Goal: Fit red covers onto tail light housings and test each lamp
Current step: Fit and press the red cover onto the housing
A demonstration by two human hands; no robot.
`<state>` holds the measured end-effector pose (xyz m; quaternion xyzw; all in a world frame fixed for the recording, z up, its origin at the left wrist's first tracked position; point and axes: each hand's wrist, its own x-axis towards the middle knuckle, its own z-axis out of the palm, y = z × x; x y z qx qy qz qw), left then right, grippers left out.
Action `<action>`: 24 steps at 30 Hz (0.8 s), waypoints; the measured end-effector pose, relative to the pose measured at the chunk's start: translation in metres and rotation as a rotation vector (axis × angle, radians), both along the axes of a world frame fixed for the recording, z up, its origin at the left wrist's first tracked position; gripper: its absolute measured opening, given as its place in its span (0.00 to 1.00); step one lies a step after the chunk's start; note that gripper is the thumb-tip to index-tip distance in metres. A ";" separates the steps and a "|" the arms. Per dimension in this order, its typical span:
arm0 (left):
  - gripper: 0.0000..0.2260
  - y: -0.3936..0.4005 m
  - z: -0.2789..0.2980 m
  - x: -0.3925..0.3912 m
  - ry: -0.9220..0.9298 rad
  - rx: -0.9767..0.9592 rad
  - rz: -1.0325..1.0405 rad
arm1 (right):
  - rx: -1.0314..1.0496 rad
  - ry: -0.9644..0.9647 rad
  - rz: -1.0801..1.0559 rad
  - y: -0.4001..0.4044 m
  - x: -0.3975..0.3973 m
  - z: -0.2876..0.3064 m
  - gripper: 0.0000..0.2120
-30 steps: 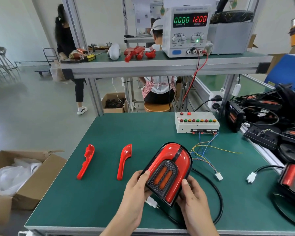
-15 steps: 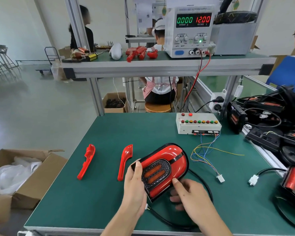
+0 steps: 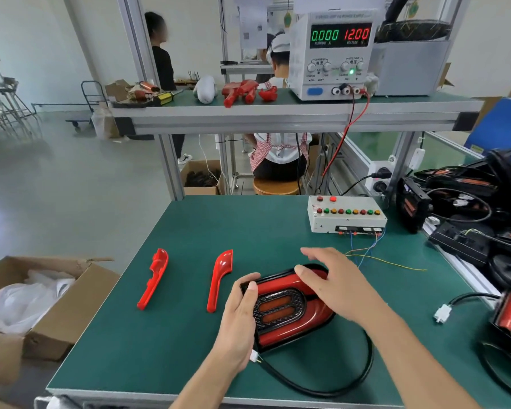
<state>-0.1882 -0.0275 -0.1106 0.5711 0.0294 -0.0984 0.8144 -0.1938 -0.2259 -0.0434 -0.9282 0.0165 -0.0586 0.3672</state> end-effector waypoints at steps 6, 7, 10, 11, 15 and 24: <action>0.13 0.002 -0.004 0.000 -0.083 0.108 -0.045 | 0.270 0.183 0.102 -0.010 0.013 -0.007 0.05; 0.14 0.002 -0.005 0.000 -0.097 0.136 -0.058 | 0.307 0.179 0.101 -0.010 0.012 -0.009 0.04; 0.14 0.003 -0.008 0.000 -0.120 0.168 -0.090 | 0.368 0.163 0.086 -0.009 0.008 -0.014 0.04; 0.13 0.003 -0.008 0.001 -0.127 0.175 -0.102 | 0.379 0.156 0.081 -0.009 0.007 -0.015 0.04; 0.16 0.002 -0.003 0.000 -0.151 0.190 -0.127 | 0.428 0.129 0.071 -0.009 0.005 -0.018 0.03; 0.10 0.001 -0.002 0.003 -0.113 0.099 -0.111 | 0.497 0.126 0.073 -0.008 0.005 -0.023 0.03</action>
